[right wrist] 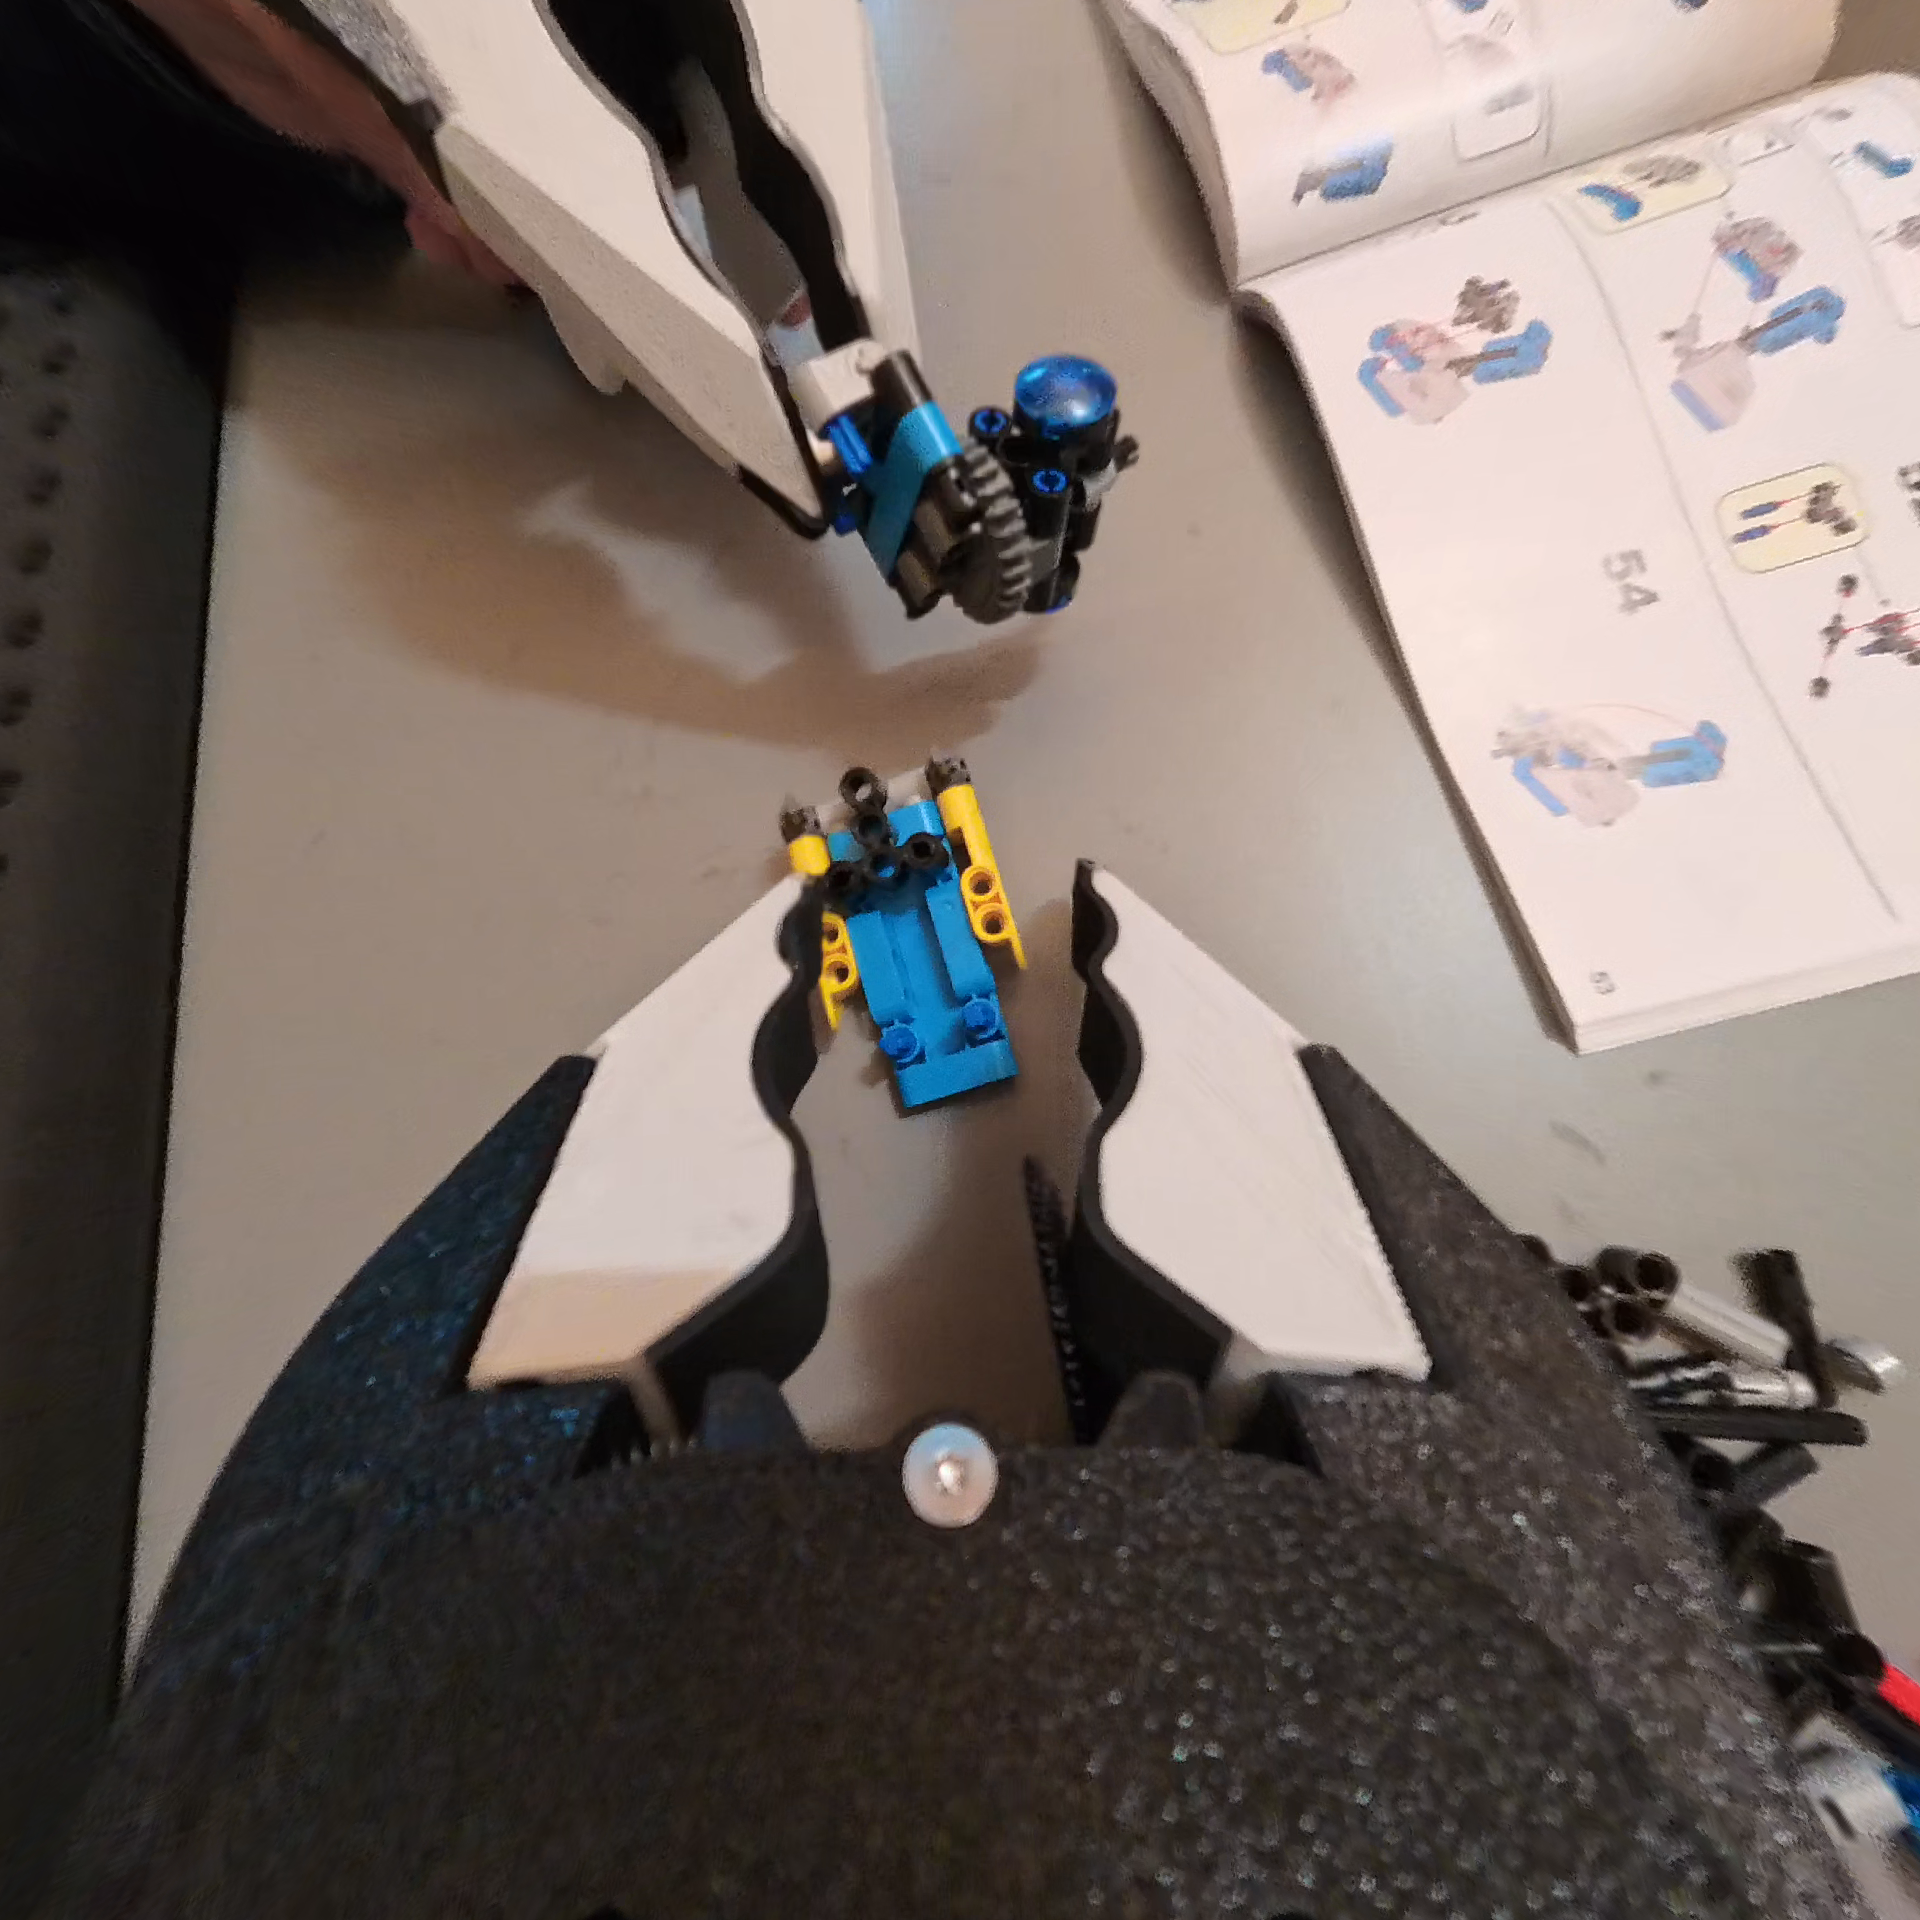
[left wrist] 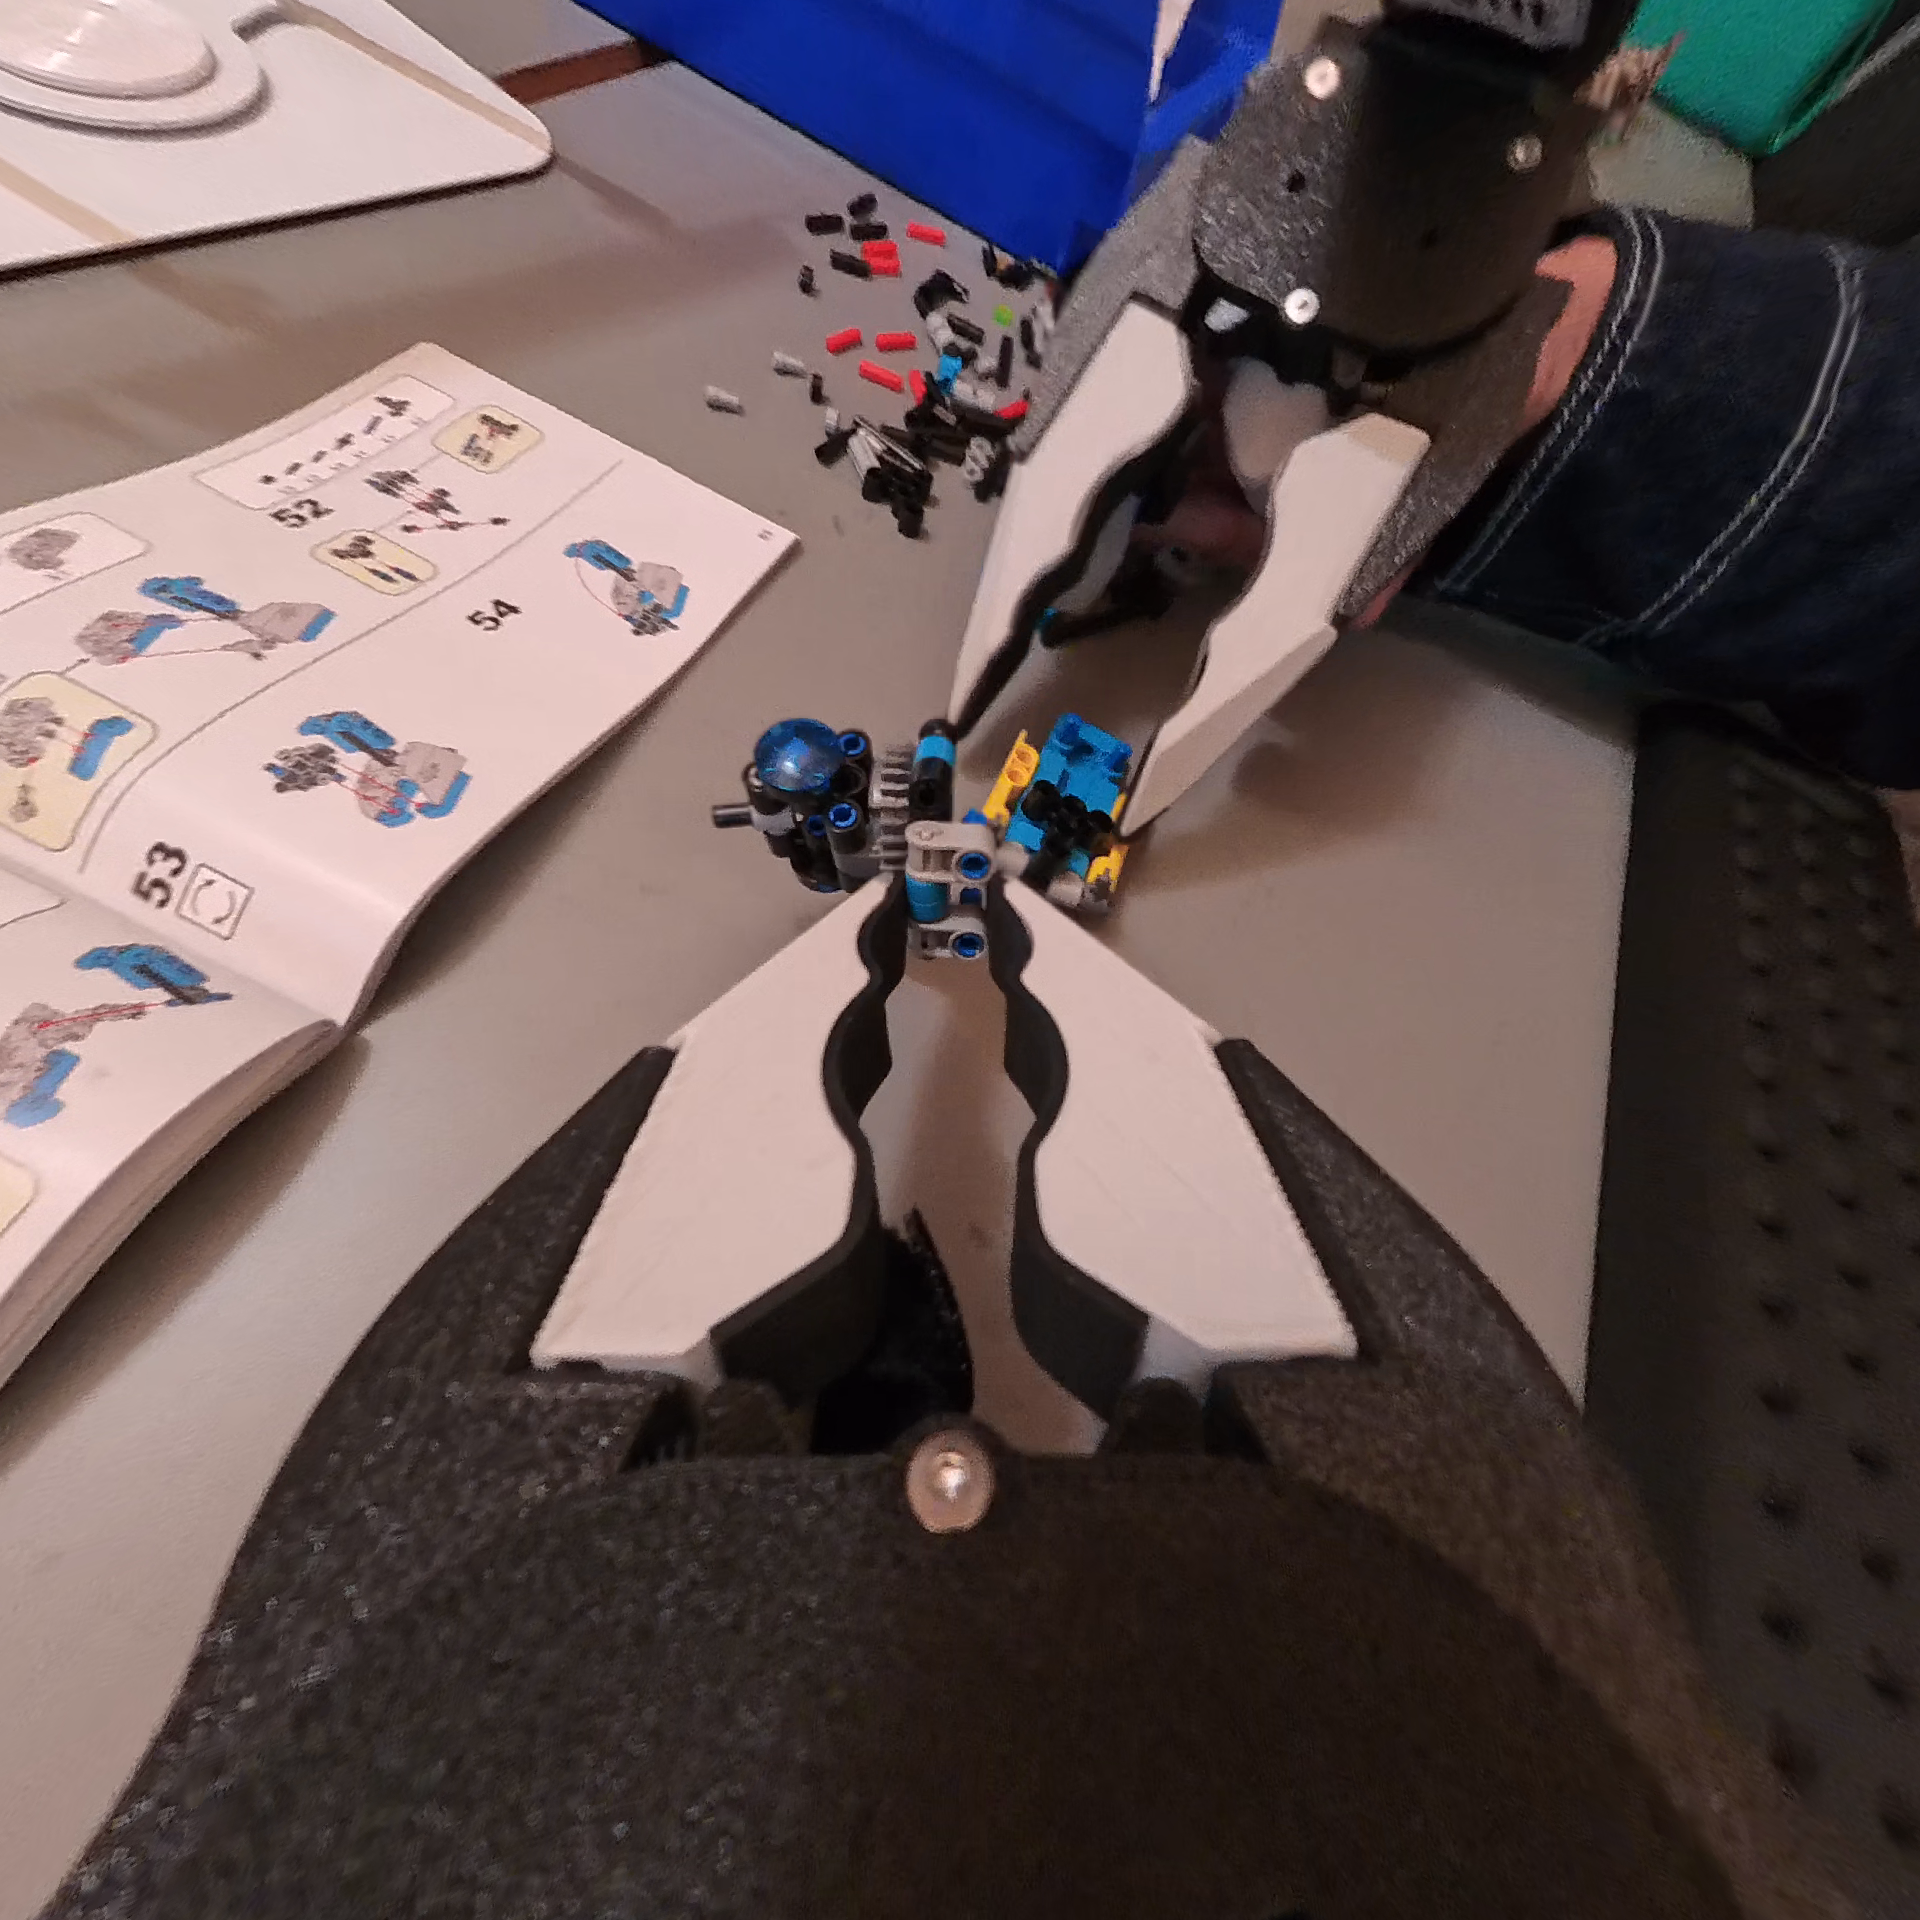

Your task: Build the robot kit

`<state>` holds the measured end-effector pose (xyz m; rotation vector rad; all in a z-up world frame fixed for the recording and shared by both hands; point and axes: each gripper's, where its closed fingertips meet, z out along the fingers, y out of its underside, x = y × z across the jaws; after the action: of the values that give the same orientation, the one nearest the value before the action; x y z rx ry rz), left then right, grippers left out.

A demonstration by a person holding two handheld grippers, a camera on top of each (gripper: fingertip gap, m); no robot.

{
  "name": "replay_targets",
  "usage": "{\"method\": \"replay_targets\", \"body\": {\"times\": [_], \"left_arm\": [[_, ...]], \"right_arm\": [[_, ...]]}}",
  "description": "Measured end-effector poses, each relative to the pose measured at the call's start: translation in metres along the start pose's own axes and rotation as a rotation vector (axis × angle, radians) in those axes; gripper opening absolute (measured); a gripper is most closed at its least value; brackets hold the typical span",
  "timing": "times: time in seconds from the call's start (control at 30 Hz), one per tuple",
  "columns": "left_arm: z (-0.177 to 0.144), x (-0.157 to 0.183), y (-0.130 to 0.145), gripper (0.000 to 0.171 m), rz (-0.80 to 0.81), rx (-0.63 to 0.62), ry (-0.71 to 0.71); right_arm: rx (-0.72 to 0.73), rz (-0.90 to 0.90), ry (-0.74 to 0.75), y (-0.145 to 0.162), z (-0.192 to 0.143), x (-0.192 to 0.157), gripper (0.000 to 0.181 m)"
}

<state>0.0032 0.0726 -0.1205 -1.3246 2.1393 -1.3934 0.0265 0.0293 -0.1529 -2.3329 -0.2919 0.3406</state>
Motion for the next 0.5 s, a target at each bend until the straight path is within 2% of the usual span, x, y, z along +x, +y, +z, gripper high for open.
{"method": "replay_targets", "body": {"times": [0.1,0.2,0.37,0.5], "left_arm": [[-0.002,-0.006,0.007,0.015,0.046,-0.059,-0.061],[-0.003,-0.011,0.014,0.015,0.099,-0.104,-0.099],[0.000,-0.016,0.024,0.015,0.200,-0.166,-0.156],[0.001,-0.016,0.028,0.015,0.210,-0.188,-0.171]], "right_arm": [[-0.039,-0.024,-0.018,0.007,0.004,-0.006,0.052],[-0.063,-0.070,0.035,0.011,0.005,-0.005,0.045],[-0.061,-0.117,0.091,0.011,0.006,-0.005,0.043],[-0.034,-0.183,0.219,0.007,0.003,0.001,0.042]]}}
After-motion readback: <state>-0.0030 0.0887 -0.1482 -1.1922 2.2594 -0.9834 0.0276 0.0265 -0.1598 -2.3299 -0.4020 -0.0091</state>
